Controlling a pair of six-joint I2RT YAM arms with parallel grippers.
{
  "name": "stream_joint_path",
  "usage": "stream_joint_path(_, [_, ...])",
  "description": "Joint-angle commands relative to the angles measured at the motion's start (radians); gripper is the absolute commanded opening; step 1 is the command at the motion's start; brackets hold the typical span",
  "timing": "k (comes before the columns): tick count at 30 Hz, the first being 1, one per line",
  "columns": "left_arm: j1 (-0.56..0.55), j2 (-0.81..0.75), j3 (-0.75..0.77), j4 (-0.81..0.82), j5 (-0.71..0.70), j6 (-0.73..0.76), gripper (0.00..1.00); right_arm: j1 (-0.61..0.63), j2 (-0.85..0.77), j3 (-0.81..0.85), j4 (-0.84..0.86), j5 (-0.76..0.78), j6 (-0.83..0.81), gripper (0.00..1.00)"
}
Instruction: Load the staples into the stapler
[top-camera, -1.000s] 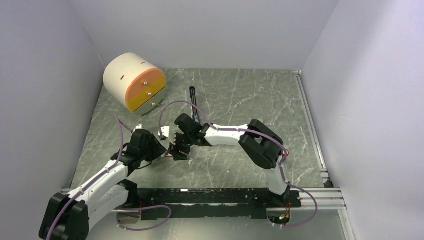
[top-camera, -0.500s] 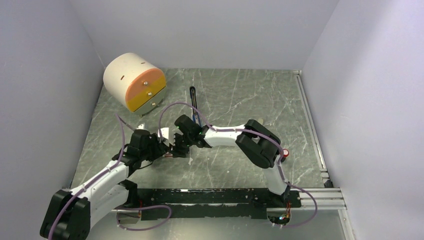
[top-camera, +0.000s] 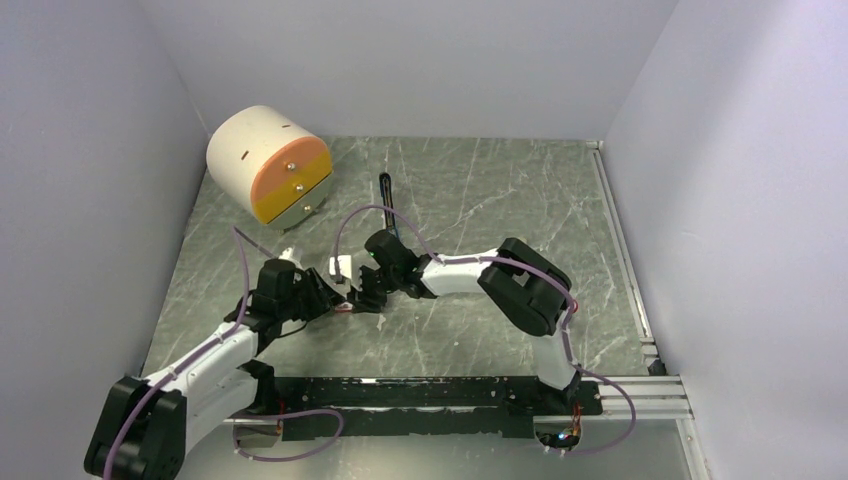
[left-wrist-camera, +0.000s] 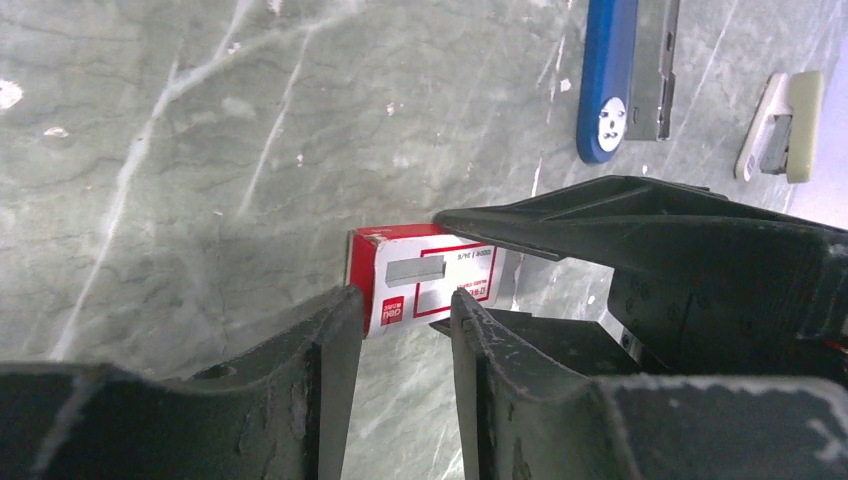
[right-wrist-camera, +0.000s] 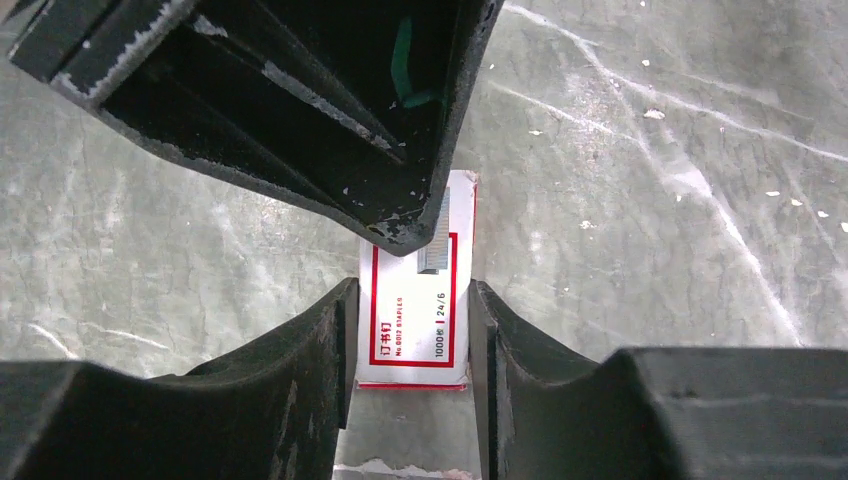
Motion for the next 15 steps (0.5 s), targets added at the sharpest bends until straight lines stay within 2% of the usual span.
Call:
stream_joint_path(1, [0.014, 0.017, -0.019, 0.104, 0.077, 0.032, 0.42, -0.010, -0.010, -0.034, -0.006, -0.040, -0.031, 0.44])
stream_joint_path(9, [0.017, 0.114, -0.073, 0.248, 0.153, 0.030, 0.40, -0.011, 0.008, -0.019, -0.013, -0.048, -0.021, 0.48])
stream_joint_path(15, [0.018, 0.131, -0.097, 0.315, 0.177, 0.028, 0.39, 0.013, 0.052, 0.037, -0.037, -0.052, -0.006, 0.51])
